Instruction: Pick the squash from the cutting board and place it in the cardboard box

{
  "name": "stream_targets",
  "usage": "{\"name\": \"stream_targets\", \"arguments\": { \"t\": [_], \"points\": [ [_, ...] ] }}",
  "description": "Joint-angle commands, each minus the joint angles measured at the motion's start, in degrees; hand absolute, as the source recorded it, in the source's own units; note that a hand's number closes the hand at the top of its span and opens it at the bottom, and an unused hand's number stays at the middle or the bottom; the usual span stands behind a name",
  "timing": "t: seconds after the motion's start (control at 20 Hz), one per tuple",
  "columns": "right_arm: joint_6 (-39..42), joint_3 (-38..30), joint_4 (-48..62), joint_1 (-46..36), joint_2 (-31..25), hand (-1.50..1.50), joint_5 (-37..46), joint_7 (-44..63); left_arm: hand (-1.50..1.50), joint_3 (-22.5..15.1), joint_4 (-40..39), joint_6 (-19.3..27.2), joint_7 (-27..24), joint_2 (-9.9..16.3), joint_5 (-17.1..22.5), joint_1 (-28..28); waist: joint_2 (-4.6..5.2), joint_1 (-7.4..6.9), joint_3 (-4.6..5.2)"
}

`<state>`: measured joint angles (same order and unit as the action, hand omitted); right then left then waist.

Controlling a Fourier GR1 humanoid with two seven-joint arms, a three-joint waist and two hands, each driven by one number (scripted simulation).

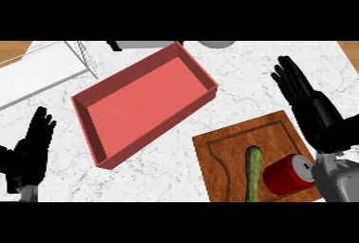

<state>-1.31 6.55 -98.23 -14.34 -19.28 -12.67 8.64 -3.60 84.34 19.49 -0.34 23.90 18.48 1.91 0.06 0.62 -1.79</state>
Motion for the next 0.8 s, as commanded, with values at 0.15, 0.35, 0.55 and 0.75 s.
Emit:
{"name": "stream_targets", "arguments": {
  "t": [0.15,0.35,0.55,0.75],
  "points": [
    [5.62,0.88,-3.30,14.60,2.47,-1.50,-4.69,-7.46,0.00,0.85,-2.98,0.02,2.46,10.04,-8.76,-2.22,-0.15,0.76,1.67],
    [12.23,4.52,-5.53,8.91,-17.73,-1.50,17.73,-9.16,0.00,-1.18,-3.90,0.08,2.36,10.57,-10.86,-1.00,-0.90,1.22,2.70],
    [9.73,4.51,1.06,29.59,-8.27,-1.50,11.26,-30.47,0.00,-1.38,-6.24,-0.25,2.98,11.22,-12.58,-3.37,-0.01,2.94,1.51],
    [15.75,0.64,11.25,28.48,-7.09,-1.50,6.50,-46.96,0.00,-1.70,-5.95,-0.93,6.10,11.80,-13.76,-6.67,0.03,0.58,1.60]
  ]
}}
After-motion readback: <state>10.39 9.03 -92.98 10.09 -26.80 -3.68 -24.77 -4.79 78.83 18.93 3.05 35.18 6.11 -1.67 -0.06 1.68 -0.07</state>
